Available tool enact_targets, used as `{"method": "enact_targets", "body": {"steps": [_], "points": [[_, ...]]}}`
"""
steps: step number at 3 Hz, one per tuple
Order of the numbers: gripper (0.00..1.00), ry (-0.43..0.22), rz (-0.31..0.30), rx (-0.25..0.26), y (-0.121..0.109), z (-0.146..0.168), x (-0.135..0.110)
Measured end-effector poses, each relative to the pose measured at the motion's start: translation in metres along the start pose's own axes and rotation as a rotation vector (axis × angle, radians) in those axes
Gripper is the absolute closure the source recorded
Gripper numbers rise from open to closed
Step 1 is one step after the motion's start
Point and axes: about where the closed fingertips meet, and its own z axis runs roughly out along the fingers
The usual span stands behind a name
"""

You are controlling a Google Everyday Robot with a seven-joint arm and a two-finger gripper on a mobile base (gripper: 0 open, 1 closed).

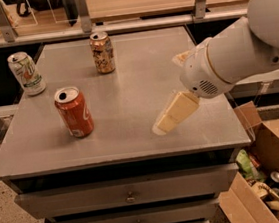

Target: Move coke can near orange can

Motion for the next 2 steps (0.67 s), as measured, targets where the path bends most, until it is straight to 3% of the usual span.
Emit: {"method": "enact_targets", "body": {"steps": [2], "points": [[0.00, -0.257, 0.018, -0.062, 0.015, 0.037, -0.041]]}}
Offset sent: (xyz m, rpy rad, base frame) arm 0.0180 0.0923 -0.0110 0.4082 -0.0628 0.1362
